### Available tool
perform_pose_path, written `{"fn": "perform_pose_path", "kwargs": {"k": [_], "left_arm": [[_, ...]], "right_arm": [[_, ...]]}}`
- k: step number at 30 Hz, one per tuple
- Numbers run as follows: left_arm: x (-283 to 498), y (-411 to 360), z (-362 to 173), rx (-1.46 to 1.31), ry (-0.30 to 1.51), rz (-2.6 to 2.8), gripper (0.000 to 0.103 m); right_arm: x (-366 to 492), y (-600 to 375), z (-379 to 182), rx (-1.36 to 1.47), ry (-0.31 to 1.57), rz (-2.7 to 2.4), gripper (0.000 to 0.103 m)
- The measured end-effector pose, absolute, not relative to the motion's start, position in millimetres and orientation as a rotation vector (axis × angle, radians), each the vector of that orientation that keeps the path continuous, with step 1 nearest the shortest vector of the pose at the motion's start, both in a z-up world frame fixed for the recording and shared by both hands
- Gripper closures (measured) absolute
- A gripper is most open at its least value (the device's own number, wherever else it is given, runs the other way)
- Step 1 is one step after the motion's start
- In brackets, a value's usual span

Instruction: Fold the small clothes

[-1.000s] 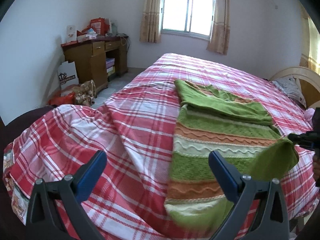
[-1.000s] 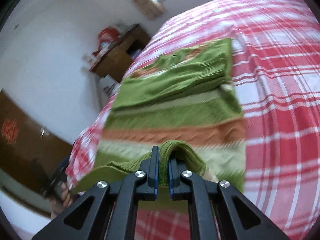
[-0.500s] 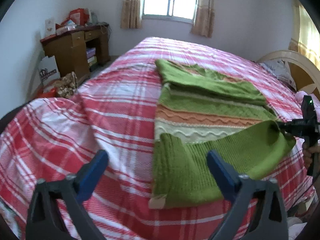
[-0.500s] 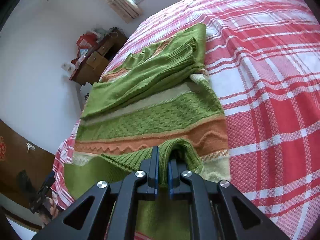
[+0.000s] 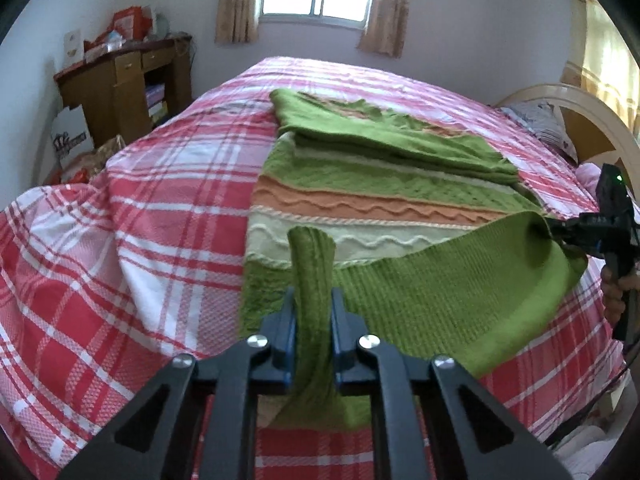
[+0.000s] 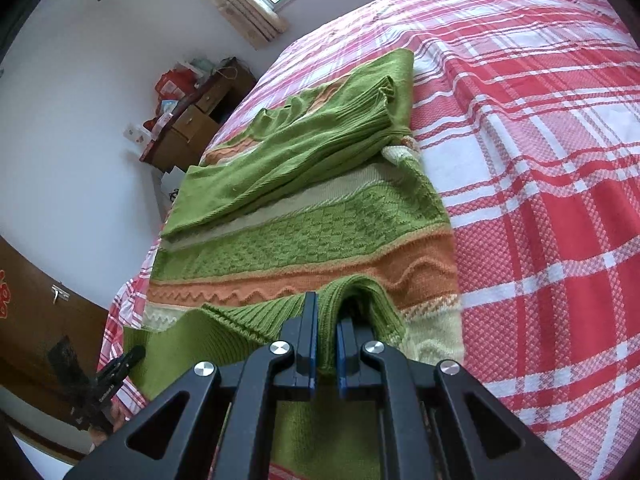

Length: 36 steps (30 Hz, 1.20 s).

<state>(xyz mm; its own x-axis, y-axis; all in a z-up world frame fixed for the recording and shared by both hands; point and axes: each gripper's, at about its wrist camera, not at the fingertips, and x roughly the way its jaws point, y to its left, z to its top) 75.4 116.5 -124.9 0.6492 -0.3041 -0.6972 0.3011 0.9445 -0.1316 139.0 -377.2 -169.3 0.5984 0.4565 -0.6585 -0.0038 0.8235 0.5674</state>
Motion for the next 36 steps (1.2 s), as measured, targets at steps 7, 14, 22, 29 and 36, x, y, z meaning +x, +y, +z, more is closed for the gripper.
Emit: {"fn": "perform_pose_path", "kwargs": {"k": [7, 14, 22, 29, 36], "left_arm": [[85, 119, -135, -0.033, 0.85, -0.328, 0.077], [89, 117, -135, -0.045, 0.851, -0.329, 0.076], [84, 100, -136, 0.008, 0.848, -0.368, 0.037], [86, 108, -135, -0.034, 0.841, -0.347, 0.054], [90, 124, -137, -0.16, 0.871, -0.378, 0.09]], "right_arm": [[125, -410, -156, 0.808, 0.803, 0.425, 0.086], [96, -435, -120, 0.708, 0.631, 0.315, 0.034], [113, -365, -140, 0.239, 0.78, 0.309, 0.034], [128, -335, -165, 0.055, 0.84, 0.304, 0.034], [118, -338, -159, 0.044, 0.846, 0.276, 0.09]]}}
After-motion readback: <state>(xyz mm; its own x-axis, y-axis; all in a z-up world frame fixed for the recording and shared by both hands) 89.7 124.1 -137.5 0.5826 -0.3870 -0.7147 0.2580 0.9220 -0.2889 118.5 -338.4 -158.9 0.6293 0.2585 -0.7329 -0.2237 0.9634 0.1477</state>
